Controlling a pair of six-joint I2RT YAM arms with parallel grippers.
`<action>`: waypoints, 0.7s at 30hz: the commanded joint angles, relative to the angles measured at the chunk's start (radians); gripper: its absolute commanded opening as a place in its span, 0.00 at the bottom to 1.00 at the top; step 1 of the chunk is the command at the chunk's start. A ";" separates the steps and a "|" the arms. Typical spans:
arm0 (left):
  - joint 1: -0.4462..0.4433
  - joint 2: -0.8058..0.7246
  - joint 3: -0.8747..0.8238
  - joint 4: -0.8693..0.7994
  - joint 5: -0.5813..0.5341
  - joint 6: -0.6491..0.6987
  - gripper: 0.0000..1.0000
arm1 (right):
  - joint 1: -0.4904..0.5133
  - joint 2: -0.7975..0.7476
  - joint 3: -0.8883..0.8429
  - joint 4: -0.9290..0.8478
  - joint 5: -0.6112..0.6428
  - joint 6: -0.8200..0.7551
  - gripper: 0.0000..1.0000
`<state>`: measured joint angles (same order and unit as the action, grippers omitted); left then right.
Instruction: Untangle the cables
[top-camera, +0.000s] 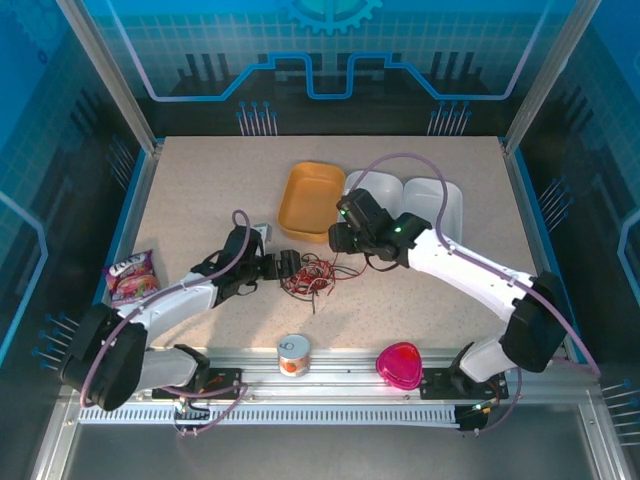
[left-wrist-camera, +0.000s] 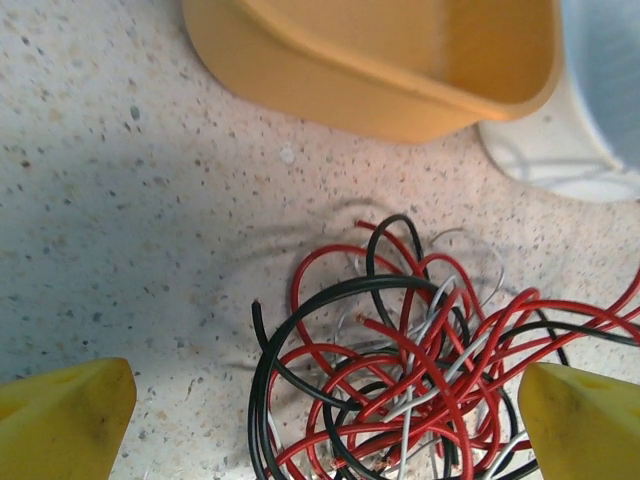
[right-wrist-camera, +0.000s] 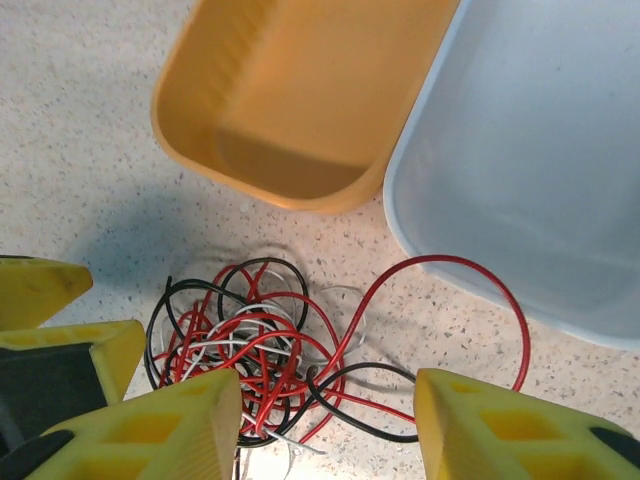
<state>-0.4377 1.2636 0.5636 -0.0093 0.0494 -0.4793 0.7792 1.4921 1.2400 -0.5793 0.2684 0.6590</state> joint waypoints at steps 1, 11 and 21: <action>-0.011 0.044 0.044 0.014 -0.011 -0.005 0.99 | -0.005 0.063 0.005 -0.027 -0.031 0.050 0.50; -0.032 0.108 0.053 0.034 -0.026 -0.013 0.99 | -0.008 0.199 0.029 0.004 -0.021 0.071 0.47; -0.033 0.125 0.055 0.042 -0.030 -0.015 0.99 | -0.011 0.288 0.036 0.071 -0.018 0.113 0.45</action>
<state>-0.4614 1.3777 0.5941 0.0147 0.0364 -0.4854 0.7776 1.7649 1.2549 -0.5392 0.2455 0.7349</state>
